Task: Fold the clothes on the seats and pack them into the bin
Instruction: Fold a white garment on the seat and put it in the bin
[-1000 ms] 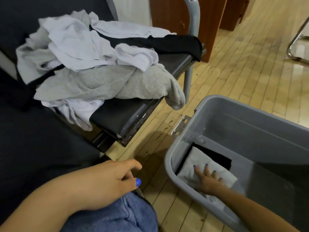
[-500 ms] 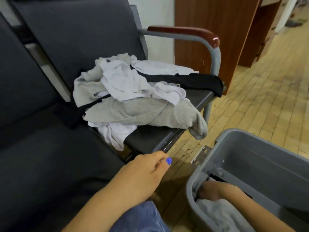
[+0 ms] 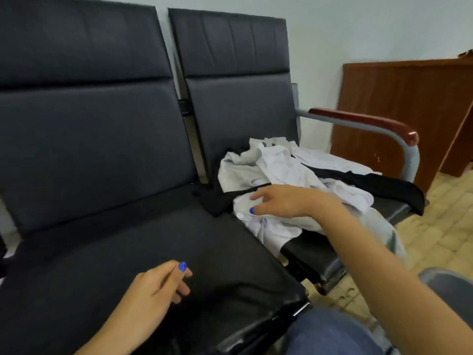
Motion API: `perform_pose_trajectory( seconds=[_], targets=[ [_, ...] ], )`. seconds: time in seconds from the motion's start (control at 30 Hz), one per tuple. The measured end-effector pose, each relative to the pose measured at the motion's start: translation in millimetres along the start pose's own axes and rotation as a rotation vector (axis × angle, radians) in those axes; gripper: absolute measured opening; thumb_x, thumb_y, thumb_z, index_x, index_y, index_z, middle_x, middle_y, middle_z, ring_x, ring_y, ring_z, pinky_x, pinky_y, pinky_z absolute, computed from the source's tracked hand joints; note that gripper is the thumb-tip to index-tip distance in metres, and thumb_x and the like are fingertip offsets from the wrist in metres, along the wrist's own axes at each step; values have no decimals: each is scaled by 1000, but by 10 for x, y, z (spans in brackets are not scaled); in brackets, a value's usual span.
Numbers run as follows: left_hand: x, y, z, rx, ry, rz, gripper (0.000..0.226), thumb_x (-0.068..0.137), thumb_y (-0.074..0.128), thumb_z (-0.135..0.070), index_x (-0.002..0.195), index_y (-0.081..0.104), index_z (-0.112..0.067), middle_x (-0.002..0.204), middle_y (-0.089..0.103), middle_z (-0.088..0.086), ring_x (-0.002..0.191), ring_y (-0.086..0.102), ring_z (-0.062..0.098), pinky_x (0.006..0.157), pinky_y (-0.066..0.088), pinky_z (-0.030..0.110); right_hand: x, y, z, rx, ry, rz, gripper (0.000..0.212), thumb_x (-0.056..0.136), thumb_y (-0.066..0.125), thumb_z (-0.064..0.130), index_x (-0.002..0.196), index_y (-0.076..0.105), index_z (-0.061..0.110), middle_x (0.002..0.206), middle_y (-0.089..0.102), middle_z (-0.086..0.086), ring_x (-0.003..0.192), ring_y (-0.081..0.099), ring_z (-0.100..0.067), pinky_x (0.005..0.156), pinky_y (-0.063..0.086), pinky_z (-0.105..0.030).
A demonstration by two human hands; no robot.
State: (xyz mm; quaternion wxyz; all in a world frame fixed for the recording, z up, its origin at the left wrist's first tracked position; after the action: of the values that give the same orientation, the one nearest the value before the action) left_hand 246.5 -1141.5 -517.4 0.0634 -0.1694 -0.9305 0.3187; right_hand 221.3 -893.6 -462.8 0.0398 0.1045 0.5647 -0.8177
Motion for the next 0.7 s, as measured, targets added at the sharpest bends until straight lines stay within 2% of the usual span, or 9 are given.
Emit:
perform_pose_trajectory(
  seconds=[0.1,0.17,0.23,0.3,0.37,0.47,0.53,0.6,0.7],
  targets=[
    [-72,-236,461,98,-74,-37,26,96,50,-30,76,68,-30,76,70,-20,64,65,2,69,52,21,658,230,-41,-205,135,-89,81,93,46,52,153,0,24,160,1,-9,146,7,-30,116,10,-51],
    [-74,-371,603,199,-59,-60,26,95,47,-37,76,65,-35,79,66,-29,72,64,-3,75,53,27,827,212,-330,-144,248,-311,83,95,44,49,152,-8,20,159,-3,-15,144,13,-36,114,16,-50],
    [-62,-476,613,240,-31,-88,27,96,43,-40,80,64,-34,81,67,-21,78,63,-2,76,52,25,795,125,-666,1,340,-523,77,97,46,36,153,-1,10,151,22,-22,131,35,-40,104,31,-45],
    [-28,-505,575,305,15,-87,30,97,37,-44,84,61,-32,86,66,-16,81,62,0,78,52,25,771,36,-913,130,397,-614,62,95,48,19,147,20,0,134,42,-25,117,45,-42,94,37,-43],
    [18,-482,520,394,72,-78,32,98,33,-46,88,58,-29,91,64,-14,85,61,1,78,51,24,768,-15,-1064,264,454,-641,33,92,47,8,122,49,-7,121,52,-28,107,52,-42,85,41,-40],
    [62,-415,513,449,95,-57,31,100,31,-44,83,50,-26,92,60,-13,85,60,1,79,50,22,712,-40,-1161,417,503,-698,25,94,45,7,103,58,-12,110,58,-30,102,55,-43,80,41,-39],
    [73,-394,560,466,91,-45,31,100,31,-44,82,48,-26,93,59,-13,85,59,1,80,49,21,634,-110,-1180,664,494,-813,18,92,45,6,94,59,-4,98,55,-26,87,55,-38,78,46,-41],
    [92,-394,690,465,42,-22,31,99,32,-45,84,52,-26,93,61,-14,86,60,0,80,50,22,560,-174,-1004,1135,376,-907,12,93,37,5,90,48,9,90,47,-17,72,50,-27,65,52,-36],
    [150,-436,943,222,-88,-38,30,99,41,-37,81,62,-27,85,68,-10,78,65,4,77,52,26,632,-313,-144,1662,11,-630,13,103,32,13,106,43,18,116,46,-8,108,49,-28,84,45,-65]
  ],
)
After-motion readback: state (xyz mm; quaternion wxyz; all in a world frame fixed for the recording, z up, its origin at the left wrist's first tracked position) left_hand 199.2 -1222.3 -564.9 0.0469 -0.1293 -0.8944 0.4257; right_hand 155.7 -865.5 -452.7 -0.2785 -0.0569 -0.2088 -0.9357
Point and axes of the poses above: each hand's wrist, its own x-axis towards the middle knuckle, its own y-axis out of the palm, z = x × y, the point moved 10 cm from there along x, towards the middle knuckle
